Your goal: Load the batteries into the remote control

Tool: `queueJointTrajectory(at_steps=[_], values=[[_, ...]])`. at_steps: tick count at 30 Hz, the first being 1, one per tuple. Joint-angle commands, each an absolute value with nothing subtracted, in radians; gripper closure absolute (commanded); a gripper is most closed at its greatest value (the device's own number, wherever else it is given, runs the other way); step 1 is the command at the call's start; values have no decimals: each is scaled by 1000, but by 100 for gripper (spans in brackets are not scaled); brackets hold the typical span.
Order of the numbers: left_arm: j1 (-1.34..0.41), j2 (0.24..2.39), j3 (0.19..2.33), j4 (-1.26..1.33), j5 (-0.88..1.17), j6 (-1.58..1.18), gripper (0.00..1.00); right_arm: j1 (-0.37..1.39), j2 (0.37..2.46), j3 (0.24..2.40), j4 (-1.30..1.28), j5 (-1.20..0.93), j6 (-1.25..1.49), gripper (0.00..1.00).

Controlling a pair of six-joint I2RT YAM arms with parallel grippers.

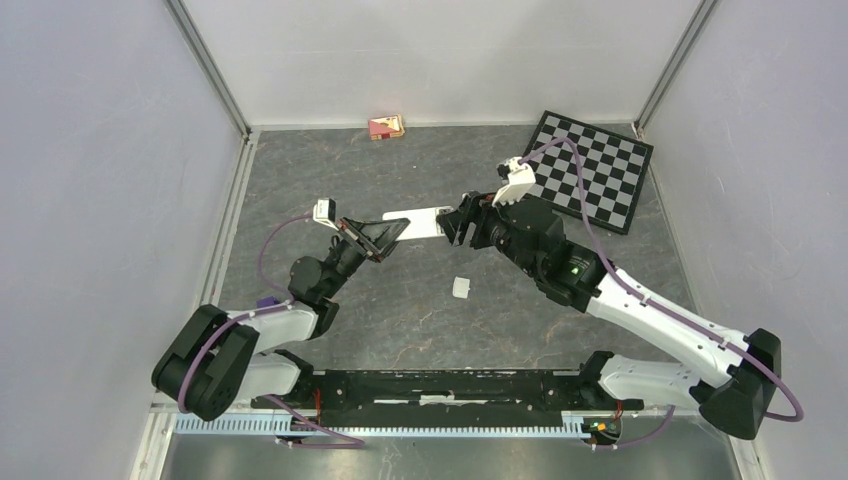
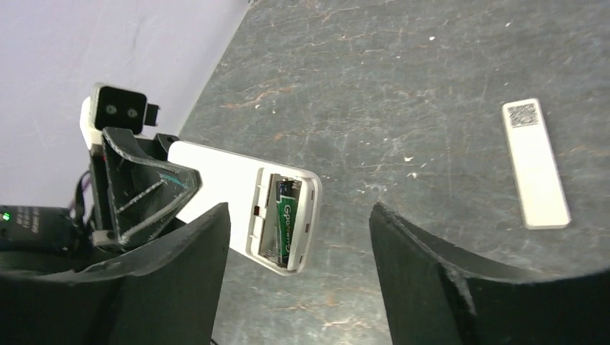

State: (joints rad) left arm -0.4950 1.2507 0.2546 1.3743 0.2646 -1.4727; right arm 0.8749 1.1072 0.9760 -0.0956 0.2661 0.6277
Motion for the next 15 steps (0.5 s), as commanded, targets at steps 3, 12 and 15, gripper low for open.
queueJointTrajectory(at_steps=[3, 12, 15], values=[[-497, 1281, 236, 1417, 274, -1407, 98, 869, 1093, 1015, -130, 235, 467, 12], [-495, 1293, 221, 1389, 298, -1328, 98, 799, 1105, 1054, -133, 18, 292, 47], [-495, 1298, 225, 1385, 298, -1316, 98, 801, 1181, 1168, -248, 6, 247, 65]])
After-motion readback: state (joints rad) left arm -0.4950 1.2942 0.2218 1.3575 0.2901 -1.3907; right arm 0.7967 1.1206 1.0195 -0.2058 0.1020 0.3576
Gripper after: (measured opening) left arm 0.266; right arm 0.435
